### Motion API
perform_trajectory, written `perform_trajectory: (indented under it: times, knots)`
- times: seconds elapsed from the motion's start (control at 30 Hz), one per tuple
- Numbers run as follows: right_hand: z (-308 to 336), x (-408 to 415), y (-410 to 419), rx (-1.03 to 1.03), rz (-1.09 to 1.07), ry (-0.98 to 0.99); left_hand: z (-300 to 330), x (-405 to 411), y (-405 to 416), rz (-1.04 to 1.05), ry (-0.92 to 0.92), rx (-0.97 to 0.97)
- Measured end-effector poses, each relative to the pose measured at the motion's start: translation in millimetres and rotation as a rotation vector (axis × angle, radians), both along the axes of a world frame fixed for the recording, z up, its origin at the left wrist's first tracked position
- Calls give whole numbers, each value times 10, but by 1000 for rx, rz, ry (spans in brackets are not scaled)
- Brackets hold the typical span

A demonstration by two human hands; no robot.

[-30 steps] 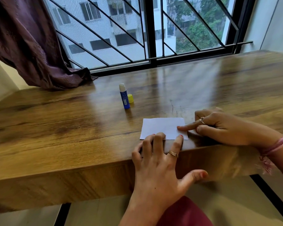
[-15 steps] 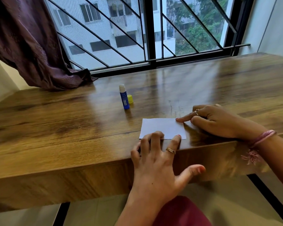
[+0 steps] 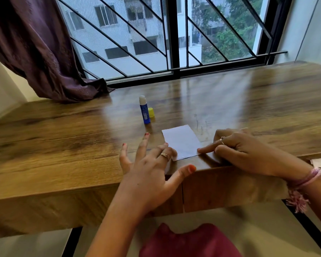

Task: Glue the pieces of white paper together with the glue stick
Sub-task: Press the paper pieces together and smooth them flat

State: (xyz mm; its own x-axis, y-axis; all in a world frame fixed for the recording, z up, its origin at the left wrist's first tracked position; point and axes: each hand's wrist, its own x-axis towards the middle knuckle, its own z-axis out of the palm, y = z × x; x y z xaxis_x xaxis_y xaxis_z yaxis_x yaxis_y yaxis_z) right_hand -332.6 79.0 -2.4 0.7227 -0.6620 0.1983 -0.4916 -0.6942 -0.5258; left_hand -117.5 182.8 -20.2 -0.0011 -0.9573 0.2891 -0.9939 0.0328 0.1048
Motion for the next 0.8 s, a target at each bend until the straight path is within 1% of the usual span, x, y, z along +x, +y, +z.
perform_trajectory:
  times: [0.17,0.27,0.33,0.4,0.5,0.67,0.8]
  knots:
    - [21,34,40,102,68,-44,59,195,-104,-53,14,55]
    - [53,6,-24,230,92,-153,75,304,-144,-114,28,116]
    - [63,3,-60,274,98,-187,77,352,-147,-144,51,135]
    - [54,29,-65,215,117,-153,66,377,-142,-161,77,129]
    - [39,117,-33,49,173,-28,50,394,-129,-181,103,115]
    - [46,287,-9,-142,222,152,60,413,-122,-201,141,121]
    - [92,359,-46,-193,251,146,68,419,-124,-195,123,154]
